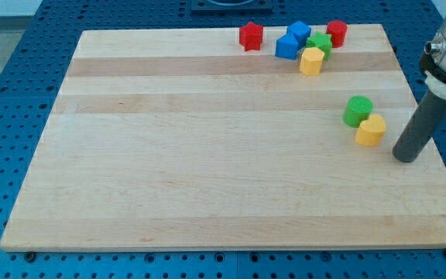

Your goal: Move the arm towards the red star

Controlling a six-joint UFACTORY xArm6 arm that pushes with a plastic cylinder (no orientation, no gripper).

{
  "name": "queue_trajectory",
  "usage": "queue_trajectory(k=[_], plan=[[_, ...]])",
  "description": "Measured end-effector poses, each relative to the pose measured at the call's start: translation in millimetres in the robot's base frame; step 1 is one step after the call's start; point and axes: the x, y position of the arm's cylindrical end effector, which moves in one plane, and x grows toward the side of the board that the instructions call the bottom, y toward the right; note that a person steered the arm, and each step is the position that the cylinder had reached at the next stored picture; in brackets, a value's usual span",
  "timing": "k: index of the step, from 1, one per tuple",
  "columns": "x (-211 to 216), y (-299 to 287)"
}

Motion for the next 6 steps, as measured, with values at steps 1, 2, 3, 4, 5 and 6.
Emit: queue_trajectory(k=[1, 2, 3, 4, 5, 6], plan=[[0, 0], [-9, 65], [-40, 100], [-146, 94], [-242, 90], [-294, 21]])
